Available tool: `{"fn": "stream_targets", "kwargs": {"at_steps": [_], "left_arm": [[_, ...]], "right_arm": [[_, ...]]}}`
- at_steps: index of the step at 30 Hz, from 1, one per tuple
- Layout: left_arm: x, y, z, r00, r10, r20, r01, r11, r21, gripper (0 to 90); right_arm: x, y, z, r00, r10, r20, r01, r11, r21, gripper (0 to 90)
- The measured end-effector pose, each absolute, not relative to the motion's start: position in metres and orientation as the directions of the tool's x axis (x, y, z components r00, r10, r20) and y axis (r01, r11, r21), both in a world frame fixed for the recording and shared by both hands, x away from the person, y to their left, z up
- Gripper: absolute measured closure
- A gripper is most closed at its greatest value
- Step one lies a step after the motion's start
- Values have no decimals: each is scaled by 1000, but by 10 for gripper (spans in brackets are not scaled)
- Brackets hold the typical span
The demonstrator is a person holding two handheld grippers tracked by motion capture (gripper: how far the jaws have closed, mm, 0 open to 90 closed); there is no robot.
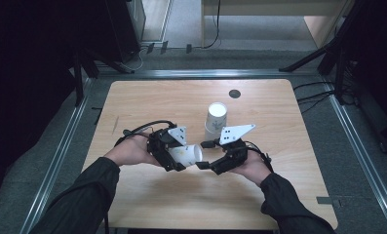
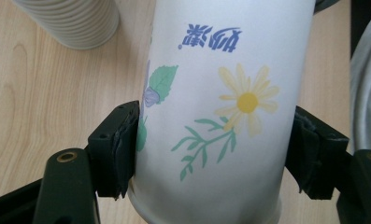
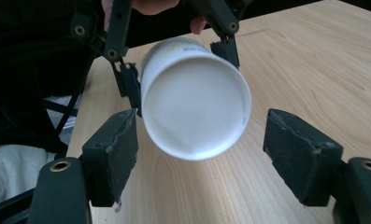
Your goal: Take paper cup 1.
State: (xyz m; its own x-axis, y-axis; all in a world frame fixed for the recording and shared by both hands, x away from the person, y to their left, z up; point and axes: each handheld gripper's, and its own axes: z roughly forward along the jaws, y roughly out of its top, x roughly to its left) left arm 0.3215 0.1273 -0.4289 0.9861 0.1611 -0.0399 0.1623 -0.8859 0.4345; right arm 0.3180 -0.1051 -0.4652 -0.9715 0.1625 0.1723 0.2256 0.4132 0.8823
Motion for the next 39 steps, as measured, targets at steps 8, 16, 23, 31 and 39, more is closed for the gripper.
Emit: {"fn": "stream_targets", "kwargs": {"at_steps": [8,16,23,31,39], "left_arm": [[321,123,-430,989,140,-41,145,-898,416,270],[322,119,-432,989,140,-47,147,-903,404,270],[322,116,-430,990,131,-42,137,-903,406,270],[321,116,-431,991,127,-36,131,-902,412,272],[323,118,-430,989,140,-55,150,-892,426,239]], "right_arm": [[319,-92,-466,-975,152,162,213,426,879,267],[319,-88,-467,-977,146,156,205,438,875,270],[318,-84,-468,-979,132,157,200,446,873,301],[316,-84,-467,-981,126,145,188,458,869,343],[316,-84,-465,-982,125,143,185,463,867,349]]}}
